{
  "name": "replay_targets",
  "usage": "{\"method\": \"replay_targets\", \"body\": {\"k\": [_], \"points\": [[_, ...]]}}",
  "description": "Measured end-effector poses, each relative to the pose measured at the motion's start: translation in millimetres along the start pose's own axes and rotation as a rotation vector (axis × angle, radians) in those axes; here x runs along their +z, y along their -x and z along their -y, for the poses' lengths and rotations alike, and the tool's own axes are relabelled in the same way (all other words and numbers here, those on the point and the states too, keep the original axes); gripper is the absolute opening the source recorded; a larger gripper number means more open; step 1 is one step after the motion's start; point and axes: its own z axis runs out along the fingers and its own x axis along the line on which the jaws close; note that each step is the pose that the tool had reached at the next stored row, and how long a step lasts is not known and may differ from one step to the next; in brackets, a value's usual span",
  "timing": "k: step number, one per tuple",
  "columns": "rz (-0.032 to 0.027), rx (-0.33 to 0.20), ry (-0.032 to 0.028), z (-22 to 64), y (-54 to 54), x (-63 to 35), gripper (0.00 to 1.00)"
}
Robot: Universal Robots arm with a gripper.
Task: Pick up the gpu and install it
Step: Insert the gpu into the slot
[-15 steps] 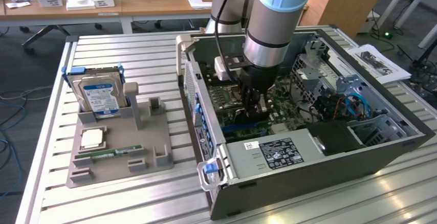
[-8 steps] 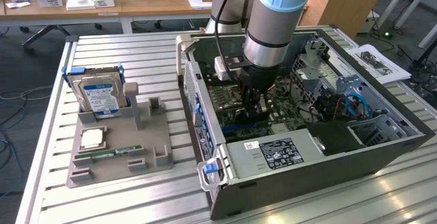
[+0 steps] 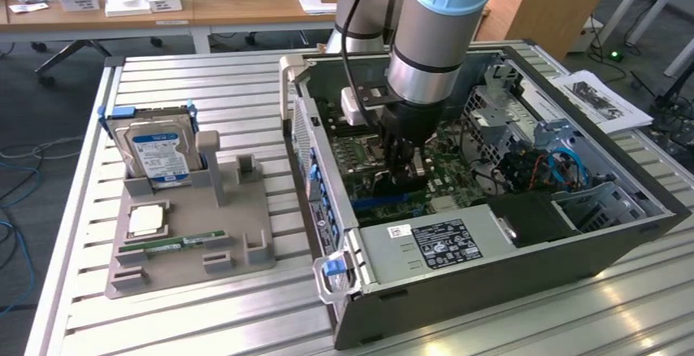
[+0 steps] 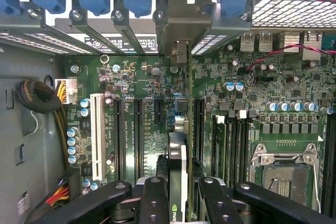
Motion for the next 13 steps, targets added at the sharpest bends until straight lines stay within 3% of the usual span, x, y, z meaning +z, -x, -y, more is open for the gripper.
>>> {"method": "replay_targets", "body": {"k": [13], "points": [[-0.0011, 0.024, -0.0004, 0.0, -1.5, -0.1, 0.27]]}}
